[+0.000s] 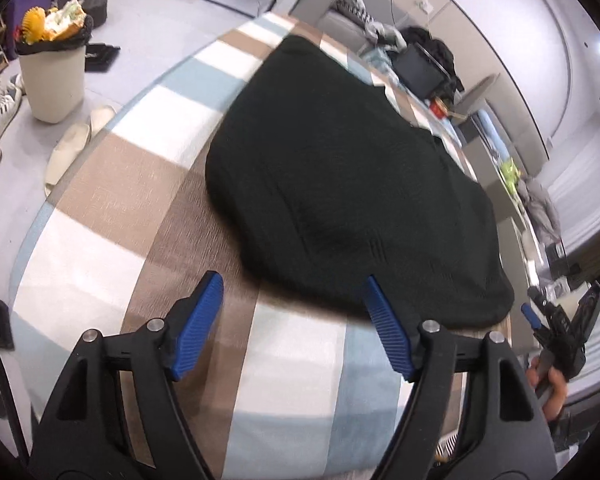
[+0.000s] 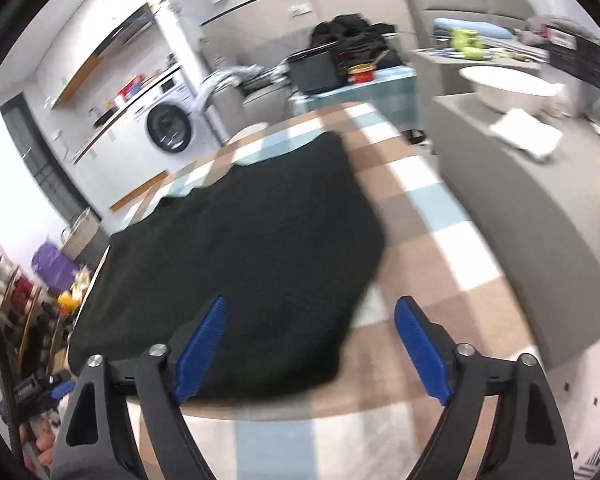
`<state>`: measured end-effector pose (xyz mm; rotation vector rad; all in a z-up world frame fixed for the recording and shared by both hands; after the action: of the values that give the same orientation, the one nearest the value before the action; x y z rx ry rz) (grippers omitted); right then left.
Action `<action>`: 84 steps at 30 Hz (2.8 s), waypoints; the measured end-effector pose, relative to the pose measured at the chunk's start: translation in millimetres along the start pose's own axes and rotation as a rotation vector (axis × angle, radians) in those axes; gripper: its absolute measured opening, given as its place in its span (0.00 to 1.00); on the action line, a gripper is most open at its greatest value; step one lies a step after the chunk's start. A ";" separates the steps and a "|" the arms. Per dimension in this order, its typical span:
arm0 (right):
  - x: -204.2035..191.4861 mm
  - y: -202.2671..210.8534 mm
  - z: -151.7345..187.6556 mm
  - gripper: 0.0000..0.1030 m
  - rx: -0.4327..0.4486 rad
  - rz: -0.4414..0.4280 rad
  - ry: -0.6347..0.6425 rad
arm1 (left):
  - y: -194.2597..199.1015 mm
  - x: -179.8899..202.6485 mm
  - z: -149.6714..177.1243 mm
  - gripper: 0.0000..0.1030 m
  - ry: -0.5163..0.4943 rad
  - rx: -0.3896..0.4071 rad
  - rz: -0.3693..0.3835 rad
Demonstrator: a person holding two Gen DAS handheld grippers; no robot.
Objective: Fold small clothes
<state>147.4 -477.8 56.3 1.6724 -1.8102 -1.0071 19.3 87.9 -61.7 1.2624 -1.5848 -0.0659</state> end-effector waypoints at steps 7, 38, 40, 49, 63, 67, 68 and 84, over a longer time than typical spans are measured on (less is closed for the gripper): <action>-69.2 -15.1 10.3 0.85 -0.007 -0.035 0.222 | -28.8 7.6 -25.6 0.69 -0.037 0.094 -0.069; -119.1 -53.4 28.7 0.86 -0.088 0.005 0.386 | 3.5 32.8 -58.4 0.10 -0.256 0.199 -0.169; -117.7 -52.8 29.7 0.86 -0.087 0.000 0.380 | 3.9 49.0 -63.4 0.10 -0.298 0.207 -0.161; -93.9 -36.6 19.9 0.86 -0.064 -0.021 0.286 | -44.9 186.3 -54.2 0.07 -0.624 0.120 0.068; -53.2 -21.9 5.0 0.86 -0.046 0.037 0.174 | -86.0 197.1 25.8 0.61 -0.678 -0.205 0.285; -63.5 -21.2 -3.1 0.86 -0.057 -0.073 0.150 | -61.7 163.0 4.6 0.64 -0.599 -0.110 0.186; -67.7 -22.0 -4.9 0.86 -0.068 -0.112 0.139 | -57.3 152.6 -0.6 0.64 -0.571 -0.095 0.149; -134.9 -60.7 10.1 0.52 -0.267 -0.359 0.100 | -56.9 90.2 -19.3 0.64 -0.427 -0.076 0.076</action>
<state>197.3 -342.6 21.2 1.8743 -1.2715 -1.2261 82.3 7.1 -26.4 1.1780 -1.9723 -0.3640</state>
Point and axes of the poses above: each gripper's, at about its wrist camera, not at the fingertips, and y roughly against the way its jaws point, x to its right, z to its underside, the point moved 3 cm from there along -y, roughly the way its jaws point, and after that the axes turned 14 degrees about z, right-handed, at the moved point
